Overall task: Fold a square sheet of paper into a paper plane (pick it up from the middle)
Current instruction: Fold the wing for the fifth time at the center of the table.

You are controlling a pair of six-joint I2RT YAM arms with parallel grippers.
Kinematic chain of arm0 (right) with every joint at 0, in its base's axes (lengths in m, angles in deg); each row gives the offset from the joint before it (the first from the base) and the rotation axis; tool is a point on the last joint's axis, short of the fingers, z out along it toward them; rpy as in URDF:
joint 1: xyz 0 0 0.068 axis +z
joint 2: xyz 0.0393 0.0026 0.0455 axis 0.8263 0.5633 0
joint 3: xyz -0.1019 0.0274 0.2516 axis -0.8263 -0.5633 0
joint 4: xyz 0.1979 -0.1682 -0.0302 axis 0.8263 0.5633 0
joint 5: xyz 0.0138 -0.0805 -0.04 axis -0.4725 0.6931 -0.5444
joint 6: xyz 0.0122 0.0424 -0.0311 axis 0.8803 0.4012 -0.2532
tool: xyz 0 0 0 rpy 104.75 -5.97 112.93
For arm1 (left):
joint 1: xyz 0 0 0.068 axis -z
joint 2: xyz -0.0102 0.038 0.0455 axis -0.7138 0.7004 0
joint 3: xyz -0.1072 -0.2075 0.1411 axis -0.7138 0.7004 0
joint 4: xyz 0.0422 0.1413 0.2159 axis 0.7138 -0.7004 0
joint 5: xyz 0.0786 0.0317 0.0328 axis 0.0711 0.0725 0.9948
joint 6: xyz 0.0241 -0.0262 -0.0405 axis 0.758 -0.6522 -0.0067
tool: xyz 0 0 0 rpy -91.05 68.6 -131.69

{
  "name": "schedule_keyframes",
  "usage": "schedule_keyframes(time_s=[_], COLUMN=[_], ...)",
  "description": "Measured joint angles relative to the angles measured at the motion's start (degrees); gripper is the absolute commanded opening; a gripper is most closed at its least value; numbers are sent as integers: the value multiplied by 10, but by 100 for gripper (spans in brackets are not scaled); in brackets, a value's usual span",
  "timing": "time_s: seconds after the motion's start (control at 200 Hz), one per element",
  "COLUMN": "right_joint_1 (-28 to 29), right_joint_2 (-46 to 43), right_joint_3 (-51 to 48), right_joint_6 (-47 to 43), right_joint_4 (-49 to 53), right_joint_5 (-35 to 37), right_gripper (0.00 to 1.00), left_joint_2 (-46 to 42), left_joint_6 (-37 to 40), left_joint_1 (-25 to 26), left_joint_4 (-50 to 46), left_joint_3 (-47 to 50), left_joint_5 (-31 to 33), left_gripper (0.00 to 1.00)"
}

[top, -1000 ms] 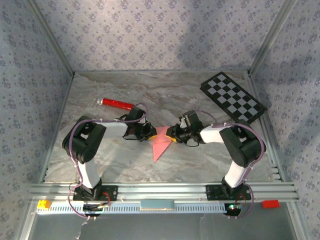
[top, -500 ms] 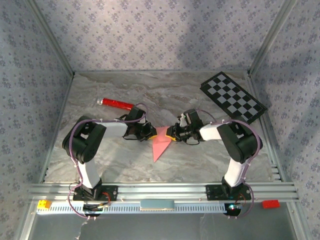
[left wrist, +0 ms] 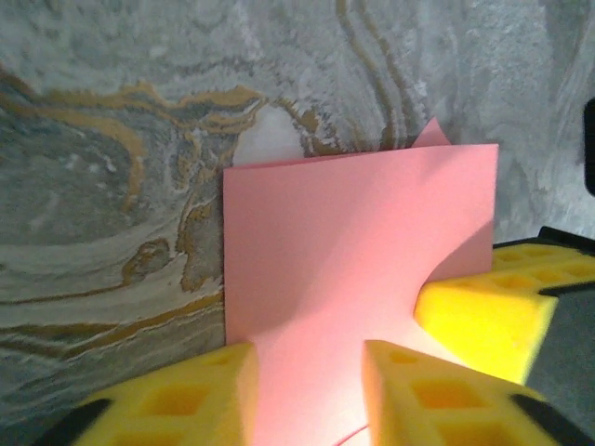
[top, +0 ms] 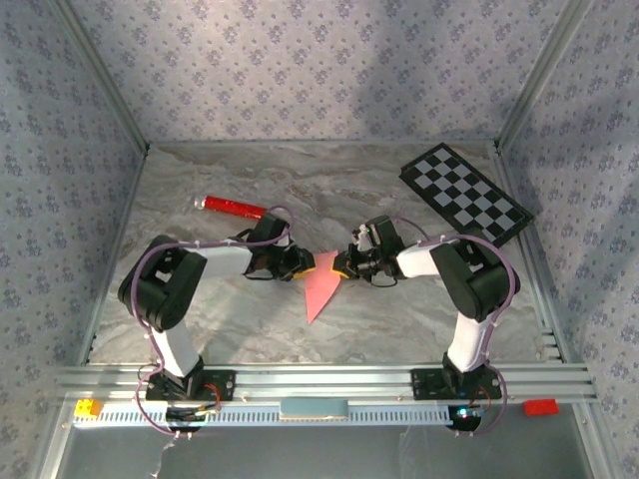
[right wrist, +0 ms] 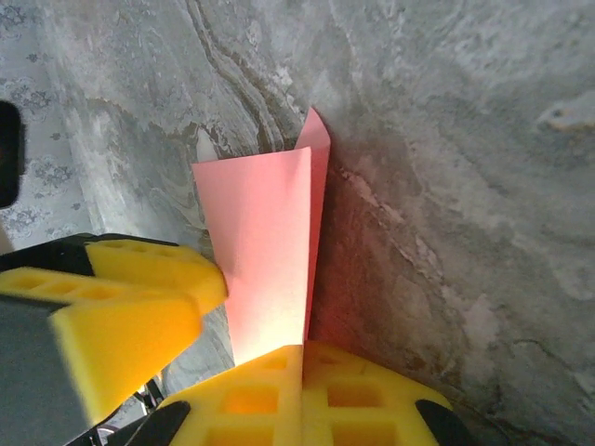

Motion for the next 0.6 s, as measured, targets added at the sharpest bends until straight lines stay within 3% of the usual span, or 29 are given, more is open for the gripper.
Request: schedule_keyframes(time_s=[0.125,0.4,0.6], right_joint_1=[0,-8,-7], right_joint_2=[-9,-64,-94], right_joint_3=[-7,-55,-96], right_joint_6=[13,93,168], right_joint_4=[-3,-28,-47], right_joint_5=[14,82,137], right_gripper=[3,3,3], left_joint_2=[-41,-113,-130], left_joint_6=[15,57,104], left_joint_1=[0,6,41], left_joint_4=[-16,-38,-61], left_joint_3=[2,2,4], left_joint_5=[24,68,106], left_gripper=[50,48,46])
